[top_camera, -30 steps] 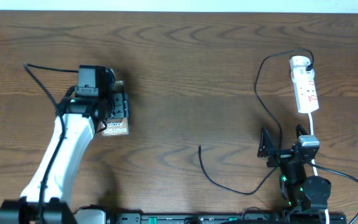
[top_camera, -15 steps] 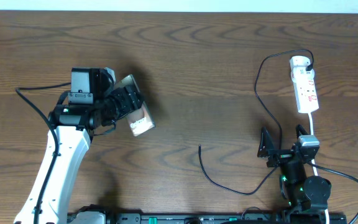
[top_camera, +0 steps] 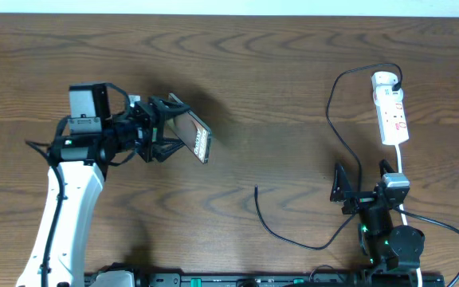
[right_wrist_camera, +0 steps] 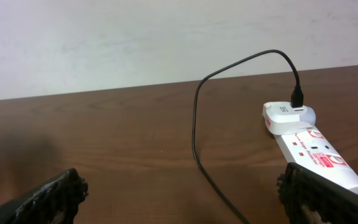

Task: Plug charger to phone and switch on socket
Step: 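Lift the phone with the left gripper and turn it upright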

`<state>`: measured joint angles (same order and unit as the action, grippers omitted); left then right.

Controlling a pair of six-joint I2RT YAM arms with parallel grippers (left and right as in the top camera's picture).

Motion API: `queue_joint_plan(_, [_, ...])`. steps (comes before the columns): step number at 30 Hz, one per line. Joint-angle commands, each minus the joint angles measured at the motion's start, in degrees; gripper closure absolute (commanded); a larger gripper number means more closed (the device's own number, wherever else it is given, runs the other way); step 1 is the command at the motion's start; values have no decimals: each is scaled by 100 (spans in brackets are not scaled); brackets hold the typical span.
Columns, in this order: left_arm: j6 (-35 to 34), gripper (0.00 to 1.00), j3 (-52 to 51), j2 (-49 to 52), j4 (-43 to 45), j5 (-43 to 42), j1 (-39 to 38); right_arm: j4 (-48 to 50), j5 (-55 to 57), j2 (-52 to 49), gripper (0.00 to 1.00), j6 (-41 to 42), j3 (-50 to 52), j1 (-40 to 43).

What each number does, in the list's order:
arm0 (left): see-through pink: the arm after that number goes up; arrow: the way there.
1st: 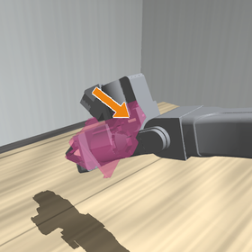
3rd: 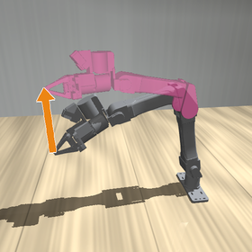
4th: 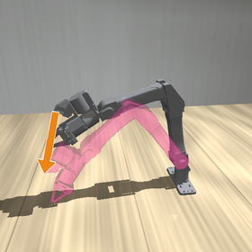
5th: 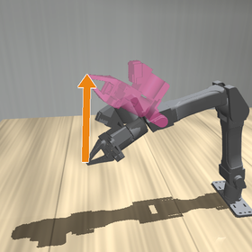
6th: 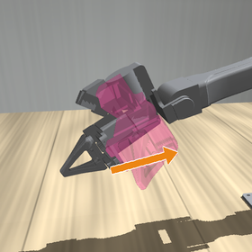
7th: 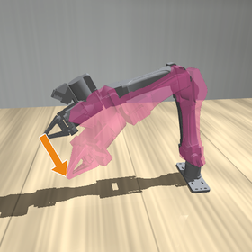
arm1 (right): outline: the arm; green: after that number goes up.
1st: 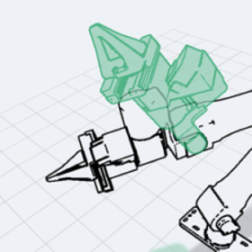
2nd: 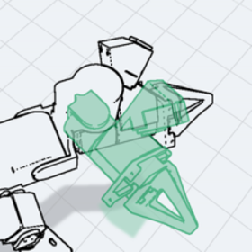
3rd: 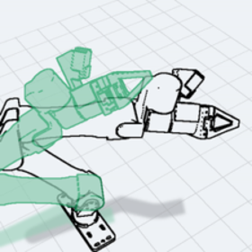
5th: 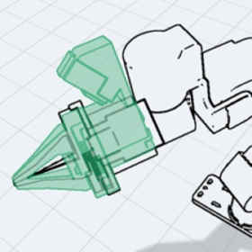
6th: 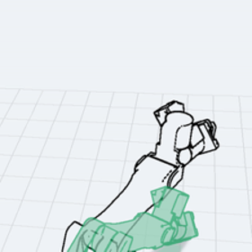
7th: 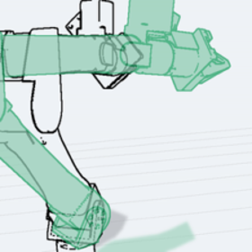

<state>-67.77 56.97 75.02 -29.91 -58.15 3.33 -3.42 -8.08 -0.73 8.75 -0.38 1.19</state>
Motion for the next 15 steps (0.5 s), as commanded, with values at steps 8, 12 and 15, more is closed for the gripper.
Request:
queue_joint_plan(8, [-2616, 93, 33, -98, 48, -1860, 94, -24, 4, 24, 1, 22, 7, -48])
queue_joint_plan(12, [-2859, 93, 33, -98, 52, -2033, 94, -24, 4, 24, 1, 22, 7, -48])
queue_joint_plan(15, [-2855, 93, 33, -98, 52, -2033, 94, -24, 4, 24, 1, 22, 7, -48])
